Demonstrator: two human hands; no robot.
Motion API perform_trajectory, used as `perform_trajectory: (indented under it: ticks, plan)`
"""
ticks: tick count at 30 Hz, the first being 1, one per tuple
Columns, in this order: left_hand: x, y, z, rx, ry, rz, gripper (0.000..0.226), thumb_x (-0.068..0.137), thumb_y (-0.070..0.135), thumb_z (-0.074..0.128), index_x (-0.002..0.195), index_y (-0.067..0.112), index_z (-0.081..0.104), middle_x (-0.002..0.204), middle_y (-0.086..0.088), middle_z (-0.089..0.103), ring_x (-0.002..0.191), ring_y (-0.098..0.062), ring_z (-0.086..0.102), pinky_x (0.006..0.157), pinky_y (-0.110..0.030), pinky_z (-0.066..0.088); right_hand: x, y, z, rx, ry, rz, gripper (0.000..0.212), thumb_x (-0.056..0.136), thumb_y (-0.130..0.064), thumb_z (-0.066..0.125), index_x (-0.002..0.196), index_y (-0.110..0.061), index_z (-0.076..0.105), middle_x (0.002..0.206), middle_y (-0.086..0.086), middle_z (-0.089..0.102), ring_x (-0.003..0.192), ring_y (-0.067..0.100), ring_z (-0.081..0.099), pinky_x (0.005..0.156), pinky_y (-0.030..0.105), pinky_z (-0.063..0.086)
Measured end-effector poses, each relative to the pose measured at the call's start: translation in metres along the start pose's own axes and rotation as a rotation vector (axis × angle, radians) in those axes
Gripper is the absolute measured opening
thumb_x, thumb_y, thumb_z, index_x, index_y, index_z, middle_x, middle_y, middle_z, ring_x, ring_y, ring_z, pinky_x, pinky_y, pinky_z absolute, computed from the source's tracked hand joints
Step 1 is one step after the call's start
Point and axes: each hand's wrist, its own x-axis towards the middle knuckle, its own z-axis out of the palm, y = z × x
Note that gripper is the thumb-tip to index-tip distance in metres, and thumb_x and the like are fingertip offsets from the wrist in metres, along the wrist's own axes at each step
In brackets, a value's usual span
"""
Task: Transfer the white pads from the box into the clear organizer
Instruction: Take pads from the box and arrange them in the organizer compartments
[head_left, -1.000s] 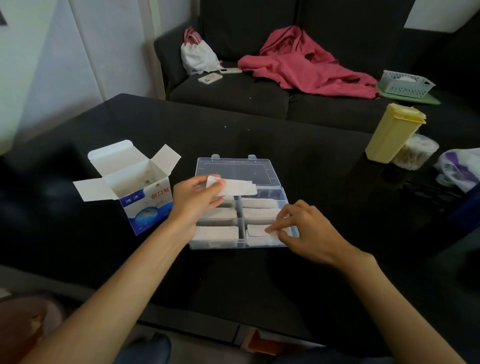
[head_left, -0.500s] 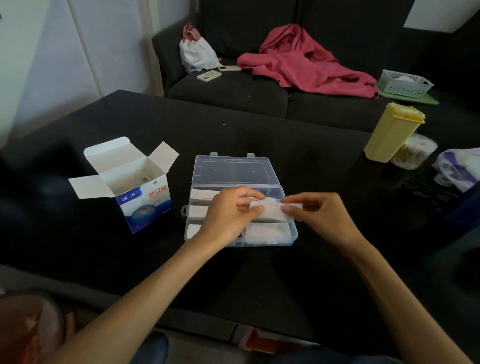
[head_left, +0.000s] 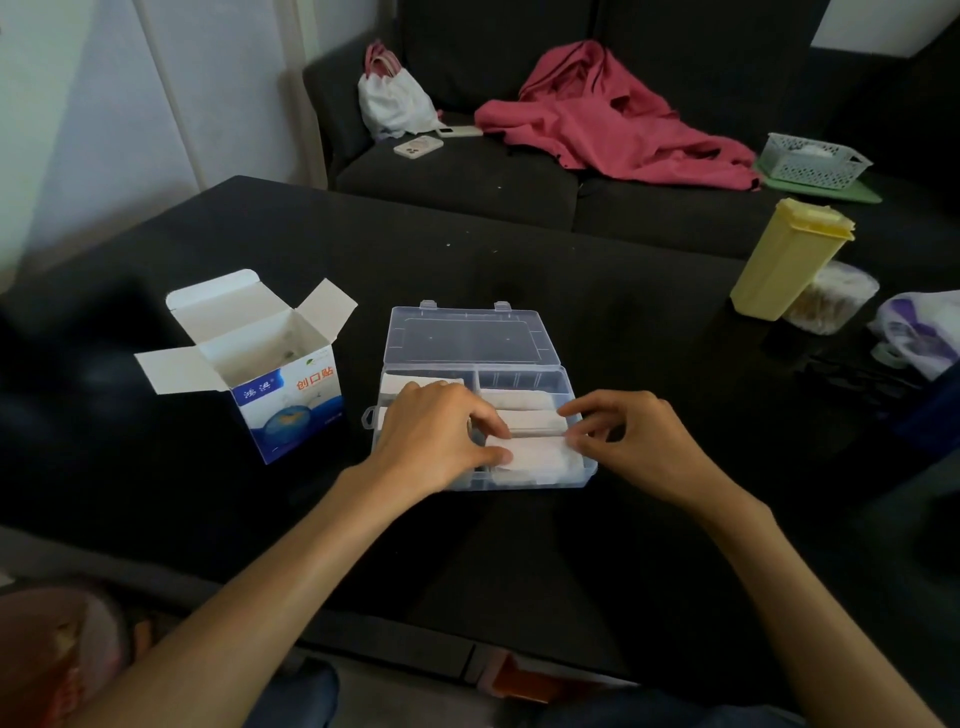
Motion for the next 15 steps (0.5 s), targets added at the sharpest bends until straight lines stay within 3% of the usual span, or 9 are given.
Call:
perform_trajectory:
  ticks: [3, 8, 12, 15]
  plan:
    - [0.0, -0.001, 0.002, 0.079, 0.021, 0.055, 0.03, 0.077, 0.05, 0.069, 0.102, 0.033, 0.073, 0.108, 0.012, 0.066, 0.098, -0.005, 0.048, 0.085, -0.026, 0.042, -0.001, 0.002, -0.002, -0.049, -0.001, -0.003, 0.02, 0.082, -0.013, 0.068, 0.099, -0.024, 0.066, 0.086, -0.012, 0.064, 0.077, 0.001, 0.061, 0.069, 0.013, 0.049]
    - [0.0, 0.001, 0.007, 0.13, 0.07, 0.052, 0.032, 0.076, 0.054, 0.067, 0.099, 0.032, 0.073, 0.111, 0.011, 0.059, 0.104, -0.008, 0.044, 0.081, -0.024, 0.035, 0.0, 0.001, 0.003, -0.158, 0.007, 0.001, 0.014, 0.084, -0.016, 0.066, 0.092, -0.028, 0.067, 0.087, -0.011, 0.063, 0.079, 0.006, 0.059, 0.075, 0.018, 0.05]
    - [0.002, 0.0, 0.005, 0.155, 0.068, 0.093, 0.037, 0.081, 0.059, 0.057, 0.102, 0.032, 0.073, 0.111, 0.012, 0.058, 0.1, -0.005, 0.04, 0.079, -0.022, 0.032, 0.001, -0.004, -0.001, -0.414, 0.173, -0.054, 0.014, 0.085, -0.02, 0.061, 0.091, -0.031, 0.068, 0.085, -0.007, 0.05, 0.086, 0.009, 0.044, 0.073, 0.021, 0.039]
    - [0.002, -0.004, -0.004, 0.103, 0.085, 0.112, 0.028, 0.085, 0.05, 0.059, 0.102, 0.032, 0.073, 0.113, 0.013, 0.056, 0.102, -0.004, 0.039, 0.079, -0.021, 0.032, 0.001, -0.006, -0.007, -0.448, 0.251, -0.031, 0.013, 0.086, -0.029, 0.06, 0.092, -0.026, 0.07, 0.093, -0.006, 0.047, 0.092, 0.008, 0.037, 0.077, 0.023, 0.035]
